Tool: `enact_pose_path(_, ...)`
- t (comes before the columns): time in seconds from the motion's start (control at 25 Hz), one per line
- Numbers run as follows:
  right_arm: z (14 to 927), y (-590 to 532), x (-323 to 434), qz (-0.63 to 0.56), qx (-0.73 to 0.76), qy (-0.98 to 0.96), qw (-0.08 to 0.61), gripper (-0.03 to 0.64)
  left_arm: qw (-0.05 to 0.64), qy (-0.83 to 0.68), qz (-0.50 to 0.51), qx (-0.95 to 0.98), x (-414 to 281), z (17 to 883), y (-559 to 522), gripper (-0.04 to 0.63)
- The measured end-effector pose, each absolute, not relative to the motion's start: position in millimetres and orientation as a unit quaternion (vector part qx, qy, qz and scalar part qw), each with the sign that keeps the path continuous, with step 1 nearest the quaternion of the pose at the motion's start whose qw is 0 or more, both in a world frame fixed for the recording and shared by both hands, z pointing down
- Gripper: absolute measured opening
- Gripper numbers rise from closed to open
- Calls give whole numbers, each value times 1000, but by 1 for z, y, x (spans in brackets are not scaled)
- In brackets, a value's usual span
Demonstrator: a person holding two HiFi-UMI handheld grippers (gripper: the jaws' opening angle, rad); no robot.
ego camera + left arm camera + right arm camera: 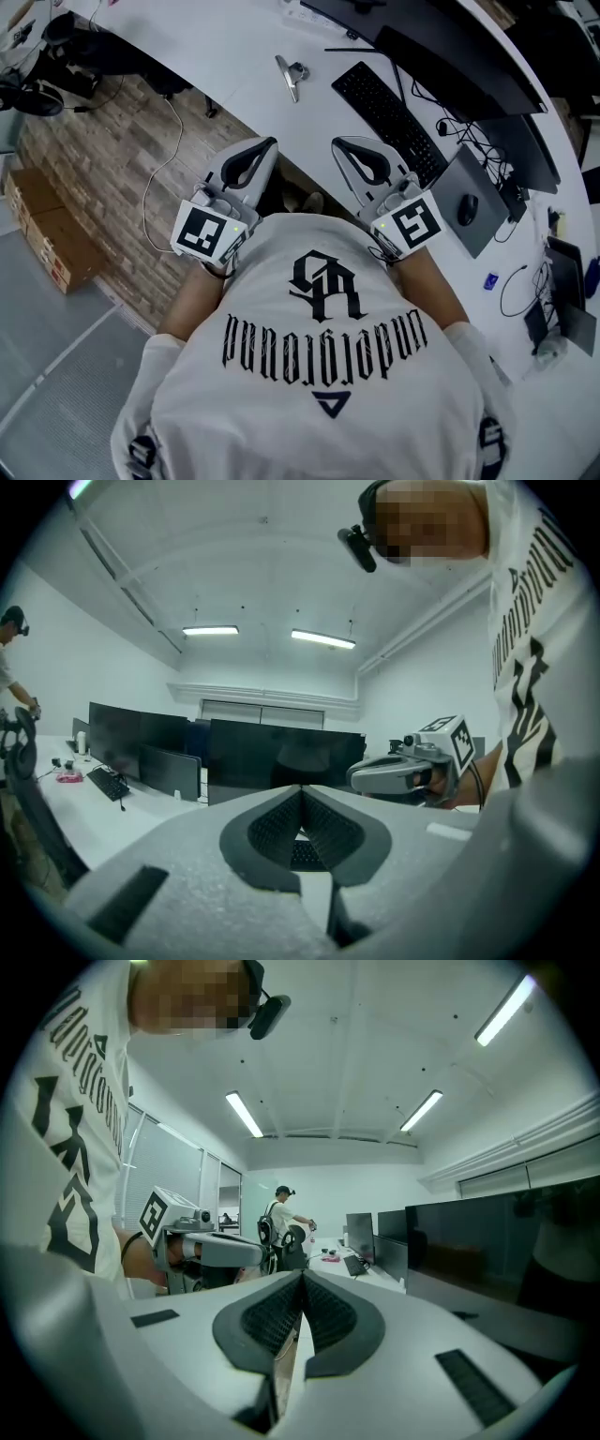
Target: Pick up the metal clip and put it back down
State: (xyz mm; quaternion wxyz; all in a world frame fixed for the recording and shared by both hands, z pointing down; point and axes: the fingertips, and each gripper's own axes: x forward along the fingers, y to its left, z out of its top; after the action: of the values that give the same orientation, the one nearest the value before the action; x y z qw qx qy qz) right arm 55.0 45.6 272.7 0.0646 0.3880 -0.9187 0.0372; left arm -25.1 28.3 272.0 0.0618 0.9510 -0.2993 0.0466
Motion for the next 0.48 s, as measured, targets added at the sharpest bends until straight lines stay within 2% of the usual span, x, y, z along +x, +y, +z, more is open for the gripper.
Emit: enact_pose_path(0.48,282,-14,60,55,445,-891,70,8,75,-238,49,967,-18,278,-42,12)
